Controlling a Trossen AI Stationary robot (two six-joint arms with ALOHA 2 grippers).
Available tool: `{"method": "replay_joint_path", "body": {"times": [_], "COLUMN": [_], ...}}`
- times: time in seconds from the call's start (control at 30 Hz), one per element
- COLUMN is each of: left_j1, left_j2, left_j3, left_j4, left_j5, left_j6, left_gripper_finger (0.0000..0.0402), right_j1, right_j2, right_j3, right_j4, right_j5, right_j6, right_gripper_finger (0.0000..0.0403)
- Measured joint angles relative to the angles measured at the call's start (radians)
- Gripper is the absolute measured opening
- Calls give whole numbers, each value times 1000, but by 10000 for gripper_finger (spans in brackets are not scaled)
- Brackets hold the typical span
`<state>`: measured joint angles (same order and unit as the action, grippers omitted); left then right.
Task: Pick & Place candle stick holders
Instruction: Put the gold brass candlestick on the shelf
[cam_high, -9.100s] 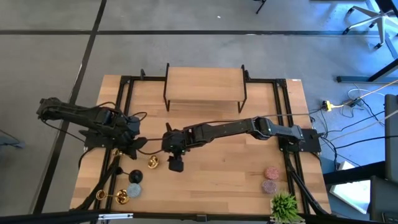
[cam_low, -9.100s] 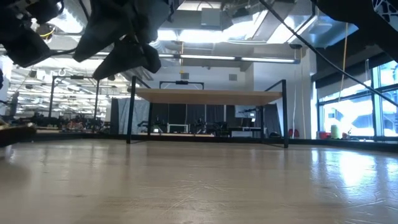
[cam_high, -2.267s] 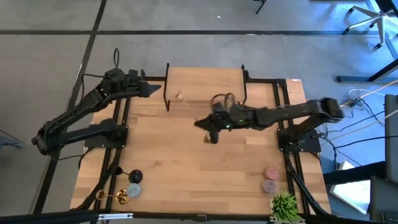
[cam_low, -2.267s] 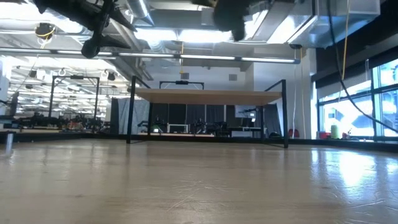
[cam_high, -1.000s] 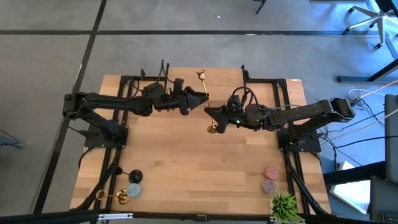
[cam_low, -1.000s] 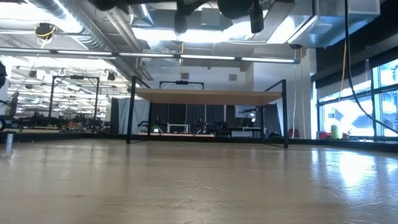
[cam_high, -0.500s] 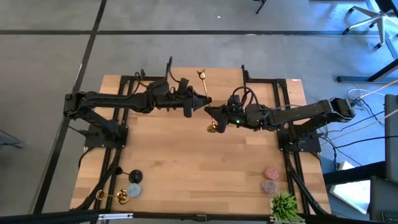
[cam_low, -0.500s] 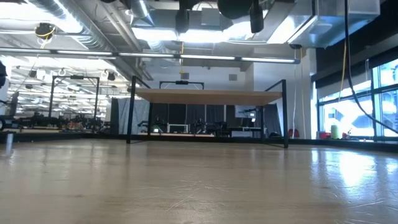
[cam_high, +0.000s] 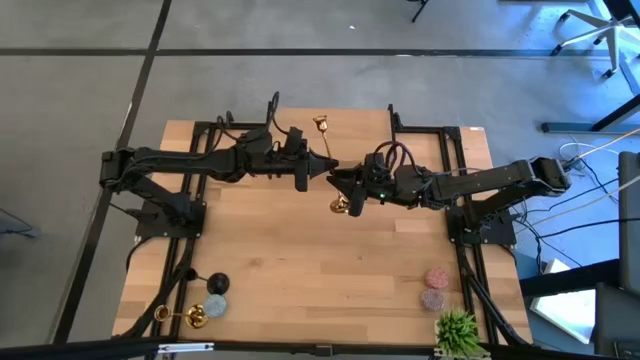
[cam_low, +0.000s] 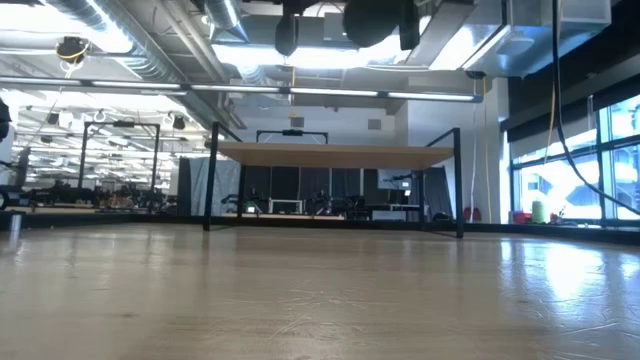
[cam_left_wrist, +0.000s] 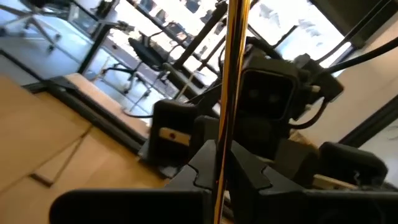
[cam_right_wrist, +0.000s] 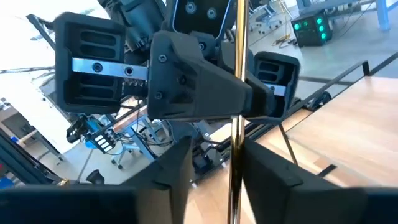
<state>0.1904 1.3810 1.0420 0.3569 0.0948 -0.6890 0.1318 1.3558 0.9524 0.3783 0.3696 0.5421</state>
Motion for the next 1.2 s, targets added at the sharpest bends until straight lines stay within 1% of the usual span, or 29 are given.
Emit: {"method": "replay_joint_path", "body": {"times": [0.17, 0.27, 0.37, 0.43, 0.5, 0.7, 0.83, 0.9, 0.97, 1.03, 1.2], "left_j1": [24, 42, 52, 63, 80, 141, 177, 194, 203, 209, 208], "left_j2": [-35, -47, -71, -78, -78, -74, -65, -60, -46, -35, -7], "left_j3": [1, -3, -1, -1, 0, 27, 50, 54, 56, 56, 56], "left_j4": [-121, -195, -204, -210, -211, -217, -242, -259, -256, -260, -254], "left_j5": [-51, -98, -104, -129, -157, -159, -159, -160, -160, -168, -231], "left_j6": [56, 82, 95, 114, 130, 184, 224, 239, 240, 239, 248], "left_gripper_finger": [12, 12, 12, 12, 12, 12, 12, 12, 12, 12, 12], "right_j1": [1, 4, 1, 0, 3, 0, -4, -5, -6, -2, 49], "right_j2": [-22, -47, -54, -56, -57, -57, -59, -67, -90, -125, -245], "right_j3": [0, 4, 3, 3, 3, 3, 3, 3, 3, 3, 3], "right_j4": [6, 28, 49, 115, 187, 340, 364, 331, 247, 132, -152], "right_j5": [-6, -19, -40, -80, -141, -244, -350, -367, -361, -305, -61], "right_j6": [8, 0, -8, 5, 35, 78, 71, 64, 57, 42, -26], "right_gripper_finger": [175, 184, 187, 187, 187, 187, 188, 188, 188, 188, 188]}}
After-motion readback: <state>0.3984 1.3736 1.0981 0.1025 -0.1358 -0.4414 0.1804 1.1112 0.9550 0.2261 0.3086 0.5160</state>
